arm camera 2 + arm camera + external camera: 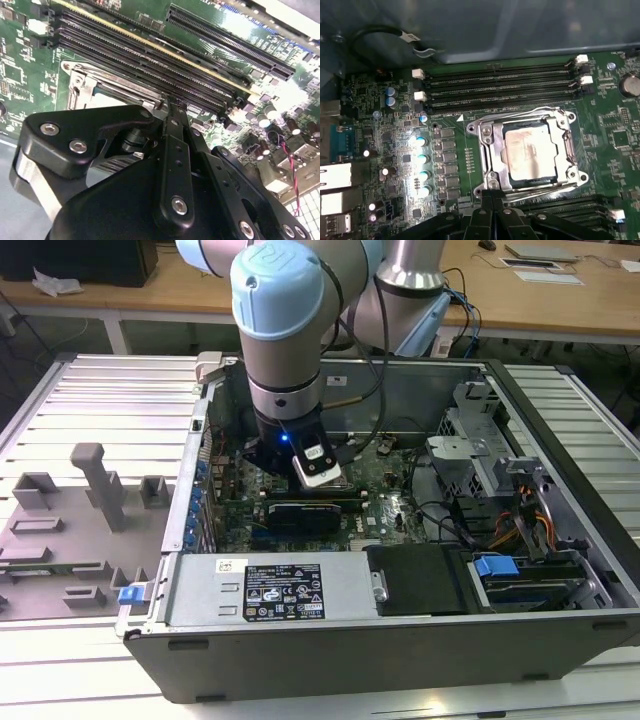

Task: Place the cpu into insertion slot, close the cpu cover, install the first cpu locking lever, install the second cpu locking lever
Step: 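Install the second cpu locking lever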

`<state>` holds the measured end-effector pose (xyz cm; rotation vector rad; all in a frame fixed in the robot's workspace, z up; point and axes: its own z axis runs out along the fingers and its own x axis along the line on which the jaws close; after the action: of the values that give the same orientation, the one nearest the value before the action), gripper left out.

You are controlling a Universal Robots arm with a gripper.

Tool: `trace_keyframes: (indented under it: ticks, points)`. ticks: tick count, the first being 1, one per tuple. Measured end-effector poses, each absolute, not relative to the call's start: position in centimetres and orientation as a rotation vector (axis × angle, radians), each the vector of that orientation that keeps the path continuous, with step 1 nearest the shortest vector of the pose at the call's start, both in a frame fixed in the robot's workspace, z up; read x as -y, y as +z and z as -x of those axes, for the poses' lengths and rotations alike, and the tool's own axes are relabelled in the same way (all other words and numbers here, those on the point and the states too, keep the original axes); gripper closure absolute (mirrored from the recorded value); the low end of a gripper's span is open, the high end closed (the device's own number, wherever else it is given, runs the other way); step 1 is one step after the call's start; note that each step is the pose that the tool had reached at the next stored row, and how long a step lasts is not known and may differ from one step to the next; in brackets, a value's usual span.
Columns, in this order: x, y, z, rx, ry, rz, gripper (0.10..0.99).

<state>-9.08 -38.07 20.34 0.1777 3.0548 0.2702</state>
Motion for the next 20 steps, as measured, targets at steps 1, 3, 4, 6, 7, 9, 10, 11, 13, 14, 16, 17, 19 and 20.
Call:
trace_keyframes:
  ticks: [1, 3, 4, 6, 7, 9, 10, 11, 13, 14, 16, 17, 19, 20]
  points:
    - [38.1, 20.2, 9.1, -3.055, 0.275, -0.173, 0.980]
    - [38.1, 20.1, 9.1, -3.055, 0.284, -0.163, 0.980]
    - [38.1, 20.0, 9.1, -3.056, 0.286, -0.159, 0.980]
    - [38.1, 19.9, 9.2, -3.057, 0.290, -0.151, 0.980]
    - [38.1, 19.9, 9.3, -3.057, 0.290, -0.149, 0.980]
    - [38.1, 19.9, 9.3, -3.057, 0.290, -0.149, 0.980]
    - [38.1, 20.2, 9.3, -3.056, 0.290, -0.149, 0.980]
    - [38.1, 20.6, 9.3, -3.056, 0.290, -0.149, 0.980]
    - [38.1, 21.4, 9.3, -3.056, 0.288, -0.149, 0.980]
    - [38.1, 21.4, 9.1, -3.056, 0.285, -0.149, 0.980]
    - [38.1, 21.4, 8.6, -3.060, 0.280, -0.151, 0.980]
    - [38.1, 21.4, 8.4, -3.061, 0.279, -0.152, 0.980]
    - [38.1, 21.4, 7.8, -3.066, 0.275, -0.153, 0.980]
    - [38.1, 21.4, 7.2, -3.071, 0.271, -0.154, 0.980]
